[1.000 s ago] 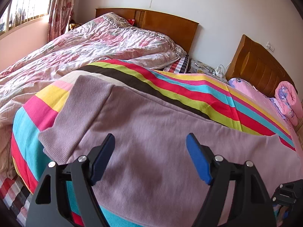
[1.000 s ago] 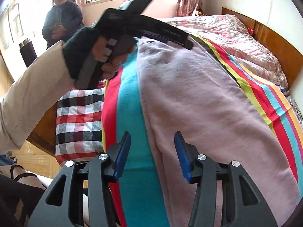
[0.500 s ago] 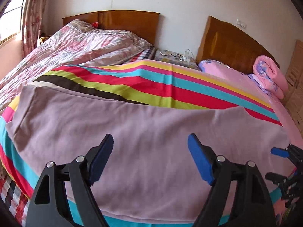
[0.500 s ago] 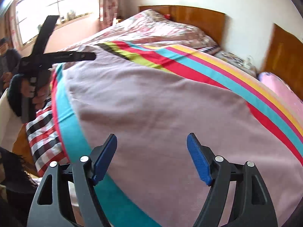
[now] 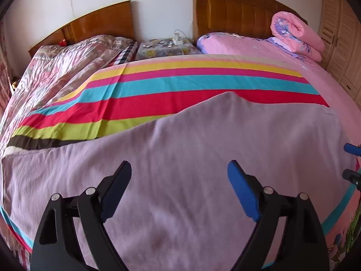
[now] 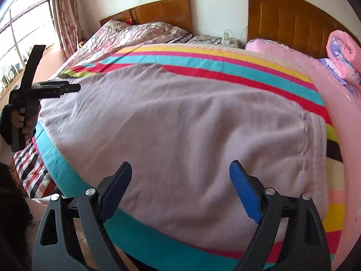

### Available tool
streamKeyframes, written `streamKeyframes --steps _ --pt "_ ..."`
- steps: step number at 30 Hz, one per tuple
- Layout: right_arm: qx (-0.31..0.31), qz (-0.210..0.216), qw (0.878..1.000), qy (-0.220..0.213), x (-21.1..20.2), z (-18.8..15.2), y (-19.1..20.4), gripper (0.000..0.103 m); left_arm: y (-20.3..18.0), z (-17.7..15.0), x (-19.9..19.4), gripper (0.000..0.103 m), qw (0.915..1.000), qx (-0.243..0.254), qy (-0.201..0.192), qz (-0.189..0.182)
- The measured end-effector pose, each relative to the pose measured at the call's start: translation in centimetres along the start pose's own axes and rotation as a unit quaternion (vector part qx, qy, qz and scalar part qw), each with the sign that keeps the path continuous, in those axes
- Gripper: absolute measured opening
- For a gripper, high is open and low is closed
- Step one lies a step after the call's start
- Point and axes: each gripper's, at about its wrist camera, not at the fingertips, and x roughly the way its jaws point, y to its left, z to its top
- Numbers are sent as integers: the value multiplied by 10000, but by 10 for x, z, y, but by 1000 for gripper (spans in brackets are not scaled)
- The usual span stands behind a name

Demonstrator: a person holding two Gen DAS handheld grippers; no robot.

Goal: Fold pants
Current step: 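Release the sweatpants and hover both grippers above the folded pants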

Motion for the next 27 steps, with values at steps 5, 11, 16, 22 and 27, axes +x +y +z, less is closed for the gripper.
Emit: streamKeyframes --steps 5,11,16,22,27 --pt "-19 -607 9975 350 54 42 -35 86 -92 47 64 90 9970 473 40 -610" --pt "-509 -561 9938 810 64 10 -45 86 -116 39 118 96 9972 587 318 -325" --pt "-555 -804 9922 772 26 -14 -48 84 -109 40 123 102 9982 486 322 -141" --pt "-544 -118 9981 272 5 -20 -9 85 -108 40 124 102 9986 432 305 -102" --pt "-385 53 9981 485 18 -56 -15 86 -108 39 124 102 9986 423 301 -105"
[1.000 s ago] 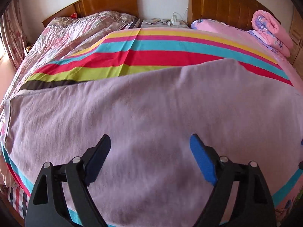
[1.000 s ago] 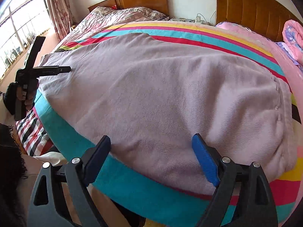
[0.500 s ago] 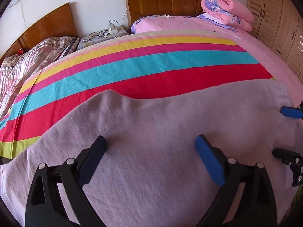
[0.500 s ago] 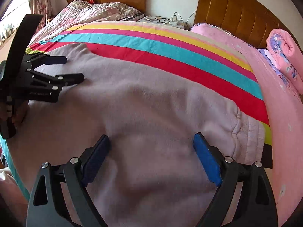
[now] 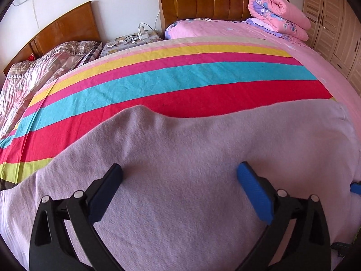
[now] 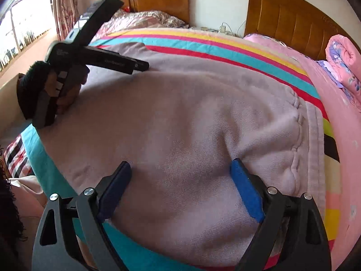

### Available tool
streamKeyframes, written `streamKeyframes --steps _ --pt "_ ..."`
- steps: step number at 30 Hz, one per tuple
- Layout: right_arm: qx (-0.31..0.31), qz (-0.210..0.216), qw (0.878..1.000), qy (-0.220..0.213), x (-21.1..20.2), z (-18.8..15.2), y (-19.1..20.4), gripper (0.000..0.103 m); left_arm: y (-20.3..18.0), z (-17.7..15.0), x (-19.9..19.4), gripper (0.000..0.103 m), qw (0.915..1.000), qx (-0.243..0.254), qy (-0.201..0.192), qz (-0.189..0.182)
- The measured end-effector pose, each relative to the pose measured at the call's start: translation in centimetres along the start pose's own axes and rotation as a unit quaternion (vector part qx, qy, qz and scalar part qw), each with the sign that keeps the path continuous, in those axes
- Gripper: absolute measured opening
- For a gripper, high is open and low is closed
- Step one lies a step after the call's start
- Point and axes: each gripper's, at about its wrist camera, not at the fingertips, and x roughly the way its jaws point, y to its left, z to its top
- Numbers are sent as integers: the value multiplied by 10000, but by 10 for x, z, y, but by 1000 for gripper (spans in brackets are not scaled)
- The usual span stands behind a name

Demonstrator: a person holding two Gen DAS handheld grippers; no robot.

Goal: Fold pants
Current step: 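Release the sweatpants and hover both grippers above the folded pants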

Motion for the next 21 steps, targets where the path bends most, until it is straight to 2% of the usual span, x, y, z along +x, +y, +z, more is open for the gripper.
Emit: streamKeyframes --steps 5,7,9,12,13,15,17,19,21 --pt "61 -242 9982 538 -12 7 6 84 1 -3 -2 102 10000 -38 11 -41" --pt "14 -475 9986 223 -18 27 13 85 1 -3 -1 102 10000 -46 10 -47" --pt "8 -189 9997 -182 -16 54 21 88 2 -2 -1 102 10000 -40 5 -40" --pt "-386 -308 9986 -177 14 89 38 88 5 -2 -1 102 10000 -56 4 -59" --pt "-378 -369 9986 -32 29 93 37 89 6 -2 -2 102 10000 -64 3 -67" --pt "-389 -625 9959 521 57 89 28 89 7 -2 -2 102 9999 -68 0 -85" --pt "72 -69 9990 441 57 74 7 90 10 -4 -3 102 9998 -115 -28 -187" --pt "-240 -116 9987 441 48 65 10 89 16 -4 -7 101 9991 -217 -77 -346" --pt "-142 -301 9979 561 40 60 9 89 26 -8 -19 101 9979 -371 -227 -479"
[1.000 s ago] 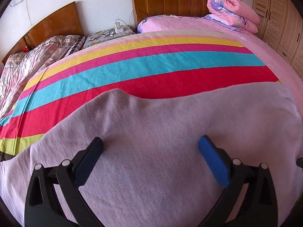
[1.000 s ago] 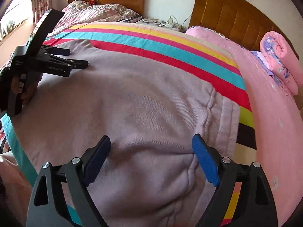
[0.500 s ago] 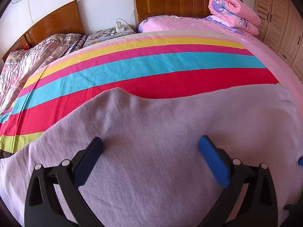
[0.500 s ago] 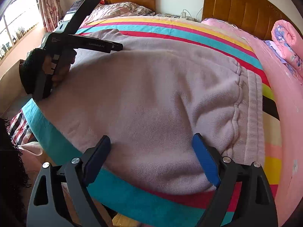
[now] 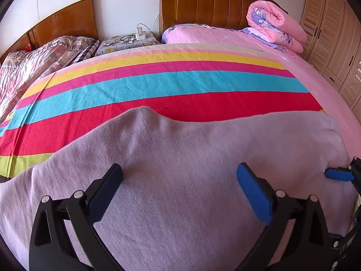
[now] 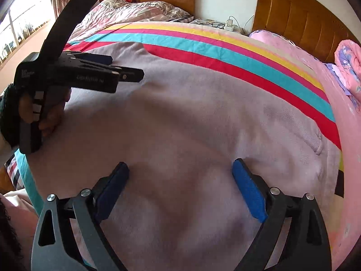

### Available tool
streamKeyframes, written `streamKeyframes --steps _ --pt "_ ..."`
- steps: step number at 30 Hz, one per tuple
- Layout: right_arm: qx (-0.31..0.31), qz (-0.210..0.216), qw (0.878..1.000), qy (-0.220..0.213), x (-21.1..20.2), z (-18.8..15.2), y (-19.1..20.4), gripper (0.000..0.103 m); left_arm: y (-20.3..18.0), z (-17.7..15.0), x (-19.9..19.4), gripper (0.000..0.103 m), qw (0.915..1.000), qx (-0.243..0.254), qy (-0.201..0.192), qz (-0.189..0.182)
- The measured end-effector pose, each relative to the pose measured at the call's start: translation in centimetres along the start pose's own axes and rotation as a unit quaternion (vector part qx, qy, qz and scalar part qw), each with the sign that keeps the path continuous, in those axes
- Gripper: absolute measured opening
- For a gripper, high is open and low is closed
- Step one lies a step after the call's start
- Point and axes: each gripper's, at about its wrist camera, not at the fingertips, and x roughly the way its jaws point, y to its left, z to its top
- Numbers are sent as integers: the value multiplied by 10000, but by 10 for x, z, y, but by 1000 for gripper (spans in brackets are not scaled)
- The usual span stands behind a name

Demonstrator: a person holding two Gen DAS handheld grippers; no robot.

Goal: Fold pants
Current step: 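Release the sweatpants and hover both grippers above the folded pants, then grasp the cuff of the lilac sweatpants with the left gripper and lift it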

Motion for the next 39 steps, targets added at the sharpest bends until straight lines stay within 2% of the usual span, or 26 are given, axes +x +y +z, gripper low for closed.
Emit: streamKeyframes --steps 4,6,8,11,13,15,16,18,20,21,22,25,27,28,29,30,32,33,36,39 --pt "283 -239 9992 149 -12 -15 -6 89 46 -16 -56 101 9985 -152 -491 197" --pt "310 -553 9979 127 -20 -16 -3 89 90 -33 -80 101 9964 -338 -499 595" --pt "615 -708 9954 -213 -34 -9 2 89 148 -56 -103 101 9906 -811 -497 982" --pt "700 -186 9942 -795 -39 24 28 89 232 -90 -133 101 9738 -1526 -394 1642" --pt "273 249 9957 -845 -25 54 71 90 274 -109 -145 101 9629 -1848 -308 1940" --pt "-426 499 9950 -752 -3 79 125 90 304 -126 -147 101 9561 -2056 -37 2086" --pt "-715 538 9939 -649 10 88 149 90 314 -137 -147 101 9550 -2089 80 2106" --pt "-988 531 9932 -311 37 95 180 90 313 -149 -150 101 9598 -1892 6 2072" --pt "-1148 416 9925 10 57 88 192 90 303 -159 -150 101 9613 -1648 29 2206" --pt "-958 541 9939 -118 55 83 186 91 302 -162 -151 101 9615 -1641 -9 2206" --pt "-855 641 9943 -22 54 79 180 92 304 -163 -153 101 9629 -1672 -23 2118" --pt "-902 483 9943 295 50 72 175 92 314 -165 -157 101 9652 -1911 -101 1784" --pt "-923 160 9946 450 47 77 182 92 315 -164 -160 101 9656 -1983 -290 1656" --pt "-994 -55 9945 329 44 83 191 92 317 -167 -170 101 9646 -2120 -497 1488" --pt "-1045 -50 9945 104 38 89 200 92 321 -172 -181 101 9612 -2341 -717 1270" --pt "-1055 175 9942 -126 33 99 211 92 327 -177 -193 101 9540 -2621 -968 1087" --pt "-1178 673 9895 -497 29 119 242 92 350 -199 -224 101 9280 -3298 -1519 839" --pt "-1382 816 9851 -612 30 128 262 92 365 -209 -236 101 9140 -3630 -1656 731" --pt "-2131 1067 9678 -814 40 149 323 92 409 -243 -257 100 8737 -4446 -1878 607" --pt "-2610 1218 9540 -827 53 160 369 92 441 -272 -263 87 8393 -5055 -1983 248"
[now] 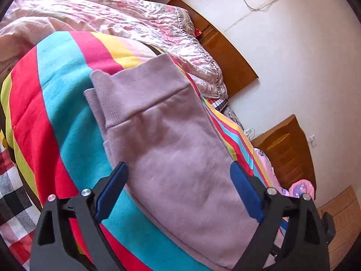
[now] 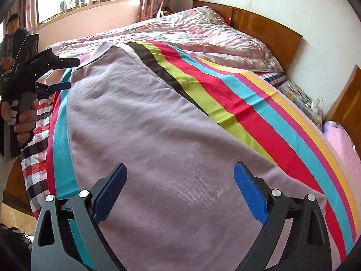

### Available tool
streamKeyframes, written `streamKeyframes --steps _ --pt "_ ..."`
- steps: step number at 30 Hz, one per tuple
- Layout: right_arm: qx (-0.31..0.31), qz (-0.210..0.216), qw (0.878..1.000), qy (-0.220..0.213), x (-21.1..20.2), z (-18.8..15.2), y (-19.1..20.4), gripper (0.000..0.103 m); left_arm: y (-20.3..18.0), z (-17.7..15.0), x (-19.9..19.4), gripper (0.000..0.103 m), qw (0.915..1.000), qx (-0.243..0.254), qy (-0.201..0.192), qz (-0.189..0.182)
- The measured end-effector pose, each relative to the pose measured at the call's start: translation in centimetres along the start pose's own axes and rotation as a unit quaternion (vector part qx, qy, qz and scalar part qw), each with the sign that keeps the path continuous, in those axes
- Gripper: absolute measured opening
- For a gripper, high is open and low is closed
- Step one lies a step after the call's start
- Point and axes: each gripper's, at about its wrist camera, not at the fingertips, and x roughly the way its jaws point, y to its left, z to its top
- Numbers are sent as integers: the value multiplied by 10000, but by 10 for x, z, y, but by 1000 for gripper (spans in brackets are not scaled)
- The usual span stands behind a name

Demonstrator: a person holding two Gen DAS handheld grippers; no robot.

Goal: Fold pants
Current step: 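Grasp the cuff of the lilac sweatpants with the left gripper and lift it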

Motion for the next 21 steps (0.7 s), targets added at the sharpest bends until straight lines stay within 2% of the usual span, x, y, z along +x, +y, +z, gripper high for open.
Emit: streamKeyframes --steps 3,5,8,10,12,15,16,17,19,21 --pt "-135 197 9997 60 17 10 16 92 22 -1 0 82 9991 -413 37 90" --pt "-99 222 9995 177 25 7 20 92 28 -6 -2 71 9982 -583 4 166" --pt "89 309 9987 402 41 -8 15 92 25 -8 -3 71 9986 -498 -15 188" --pt "325 493 9978 300 43 -13 8 92 25 -3 0 71 9987 -481 -40 156" --pt "289 459 9981 306 45 -12 11 92 25 8 3 70 9989 -449 -112 86" --pt "290 471 9980 296 45 -12 12 93 38 25 12 52 9966 -755 -215 -258" --pt "303 491 9979 297 45 -12 11 94 45 30 15 32 9952 -866 -247 -389" --pt "313 511 9978 297 45 -13 11 94 54 32 17 22 9928 -1002 -255 -611" --pt "355 484 9978 267 41 -10 11 94 67 30 19 18 9861 -1283 -274 -1022" --pt "503 654 9966 64 31 3 12 94 64 26 17 18 9872 -1165 -326 -1035"
